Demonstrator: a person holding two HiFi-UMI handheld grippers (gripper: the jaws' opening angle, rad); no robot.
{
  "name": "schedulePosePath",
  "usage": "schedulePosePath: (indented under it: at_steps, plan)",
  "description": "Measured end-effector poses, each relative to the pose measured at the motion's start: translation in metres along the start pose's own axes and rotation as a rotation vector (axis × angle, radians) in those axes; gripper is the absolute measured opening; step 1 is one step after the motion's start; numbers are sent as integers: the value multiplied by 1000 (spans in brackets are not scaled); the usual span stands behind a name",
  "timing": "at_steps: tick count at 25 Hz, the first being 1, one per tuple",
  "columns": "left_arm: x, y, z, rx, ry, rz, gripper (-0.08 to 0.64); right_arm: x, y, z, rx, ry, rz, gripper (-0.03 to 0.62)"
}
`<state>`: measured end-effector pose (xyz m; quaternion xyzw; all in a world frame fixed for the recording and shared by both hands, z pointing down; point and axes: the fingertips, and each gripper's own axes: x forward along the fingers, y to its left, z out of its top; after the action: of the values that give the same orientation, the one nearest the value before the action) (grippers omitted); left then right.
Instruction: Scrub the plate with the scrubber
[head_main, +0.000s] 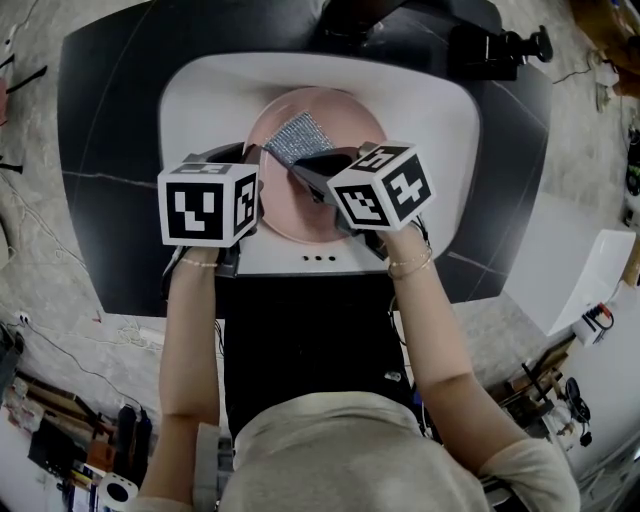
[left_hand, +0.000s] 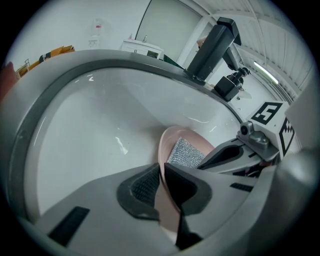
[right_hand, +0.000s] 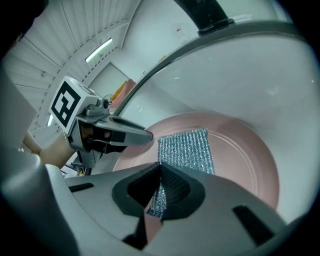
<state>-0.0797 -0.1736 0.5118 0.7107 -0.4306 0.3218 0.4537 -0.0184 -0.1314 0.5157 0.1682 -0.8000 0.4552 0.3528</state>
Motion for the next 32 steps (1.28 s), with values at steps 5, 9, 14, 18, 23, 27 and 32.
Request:
schedulePosePath:
  at_steps: [5,9,14,18,23,27,32]
  plan:
    - [-1,0,0,-5,3,-3,43,-3,-18,9,22,-33,-52,20]
    - [-2,-1,1,-2,-1,-5,43,-10,-36,10,44,-54,-102,20]
    - [-3,-2,1,8,1,-5,43,-21,-51,1,57,-47,-147,21]
    - [-3,-2,-1,15,5,-7,43,-28,-57,-10,68,-33,-161,21]
    - [-4,-3,-2,7,3,-13,44,-35,-57,-22,84,-12,-157,21]
    - [-5,-5,-2,7,3,-16,44,-37,-49,-34,66,35,-149,21]
    - [-6,-4,-1,8,-1,-6,44,-38,-33,-47,50,54,-128,21]
